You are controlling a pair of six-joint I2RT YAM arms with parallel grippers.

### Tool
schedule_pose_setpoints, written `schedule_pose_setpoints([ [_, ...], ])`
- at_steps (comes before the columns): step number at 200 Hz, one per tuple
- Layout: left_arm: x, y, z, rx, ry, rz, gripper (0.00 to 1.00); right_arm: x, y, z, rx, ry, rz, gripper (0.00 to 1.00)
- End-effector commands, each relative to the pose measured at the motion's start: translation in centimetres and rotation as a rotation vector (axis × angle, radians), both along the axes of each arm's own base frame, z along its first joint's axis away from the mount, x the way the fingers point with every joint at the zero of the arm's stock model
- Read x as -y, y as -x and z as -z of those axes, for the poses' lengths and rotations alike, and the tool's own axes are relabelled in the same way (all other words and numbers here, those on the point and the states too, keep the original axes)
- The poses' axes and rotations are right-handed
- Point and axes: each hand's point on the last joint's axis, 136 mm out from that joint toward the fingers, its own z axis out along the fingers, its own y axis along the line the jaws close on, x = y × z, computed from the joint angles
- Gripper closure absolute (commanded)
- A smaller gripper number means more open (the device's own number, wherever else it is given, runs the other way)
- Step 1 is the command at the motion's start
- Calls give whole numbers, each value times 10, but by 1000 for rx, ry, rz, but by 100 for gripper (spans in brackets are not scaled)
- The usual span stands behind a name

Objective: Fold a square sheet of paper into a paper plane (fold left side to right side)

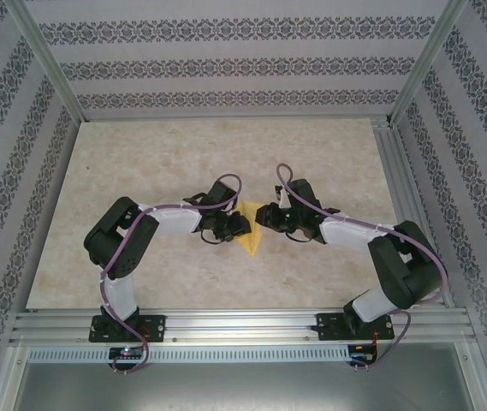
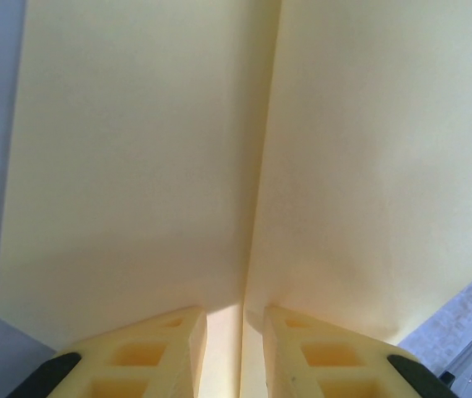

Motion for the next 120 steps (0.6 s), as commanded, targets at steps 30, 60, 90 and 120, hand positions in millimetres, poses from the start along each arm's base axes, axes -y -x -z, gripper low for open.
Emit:
schedule_pose_setpoints([
  [30,-11,8,22,-47,-76,-10,72,-21,-16,-3,25,-30,-41,76],
  [60,-11,8,22,-49,-78,-11,72,-22,-19,5,10,-16,-45,82],
  [90,-12,9,22,-50,-81,-12,72,-15,-17,11,4,16,-38,87],
  [120,-13,9,24,-53,-83,-12,72,-11,-17,16,-2,36,-38,94],
])
